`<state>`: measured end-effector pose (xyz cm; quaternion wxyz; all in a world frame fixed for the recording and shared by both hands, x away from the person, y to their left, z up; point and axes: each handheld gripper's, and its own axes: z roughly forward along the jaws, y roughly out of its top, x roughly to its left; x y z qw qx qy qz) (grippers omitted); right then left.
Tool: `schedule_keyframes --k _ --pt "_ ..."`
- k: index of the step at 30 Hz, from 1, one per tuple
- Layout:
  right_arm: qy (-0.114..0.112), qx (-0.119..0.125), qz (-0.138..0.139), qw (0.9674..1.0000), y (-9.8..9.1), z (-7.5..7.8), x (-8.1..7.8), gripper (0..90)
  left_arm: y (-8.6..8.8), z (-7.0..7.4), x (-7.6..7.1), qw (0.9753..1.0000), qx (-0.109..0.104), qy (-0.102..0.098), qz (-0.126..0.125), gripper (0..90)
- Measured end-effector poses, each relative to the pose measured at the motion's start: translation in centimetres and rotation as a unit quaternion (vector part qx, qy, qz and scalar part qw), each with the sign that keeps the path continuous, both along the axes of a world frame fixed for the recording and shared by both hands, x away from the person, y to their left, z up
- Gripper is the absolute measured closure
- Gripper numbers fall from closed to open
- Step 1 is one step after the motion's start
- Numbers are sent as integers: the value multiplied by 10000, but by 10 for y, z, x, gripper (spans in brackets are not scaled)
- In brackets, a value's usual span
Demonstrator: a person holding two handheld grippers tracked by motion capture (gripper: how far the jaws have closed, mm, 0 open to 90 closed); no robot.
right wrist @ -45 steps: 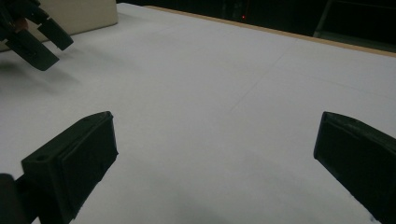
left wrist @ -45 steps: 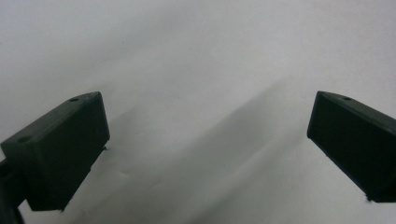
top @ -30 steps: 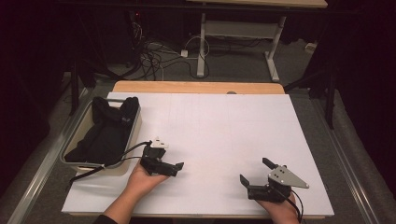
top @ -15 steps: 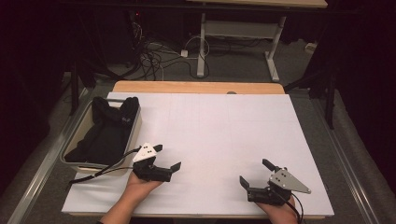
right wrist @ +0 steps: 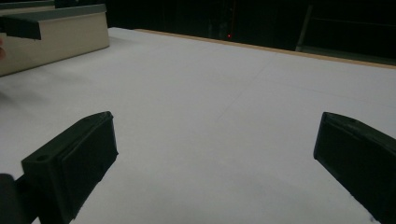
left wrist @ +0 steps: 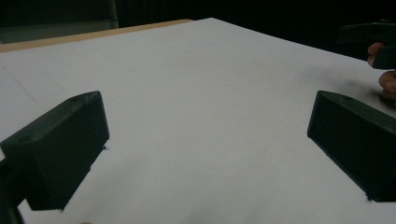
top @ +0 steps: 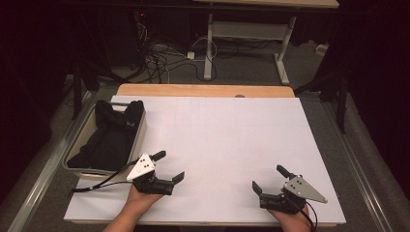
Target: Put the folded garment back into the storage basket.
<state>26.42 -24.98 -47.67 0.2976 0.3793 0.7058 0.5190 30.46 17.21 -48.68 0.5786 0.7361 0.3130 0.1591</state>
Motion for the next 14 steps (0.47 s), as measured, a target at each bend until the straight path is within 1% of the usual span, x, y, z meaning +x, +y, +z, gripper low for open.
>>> schedule_keyframes --k 2,5,14 --pt "-32 -5 33 10000 0 0 -2 0 0 0 0 10000 -19 -15 -19 0" --pt "-43 12 54 10000 -1 0 -4 0 0 0 1 10000 -13 54 -29 0" --pt "-89 75 46 9999 -7 1 -10 0 -1 -1 4 9999 -46 100 -7 0"
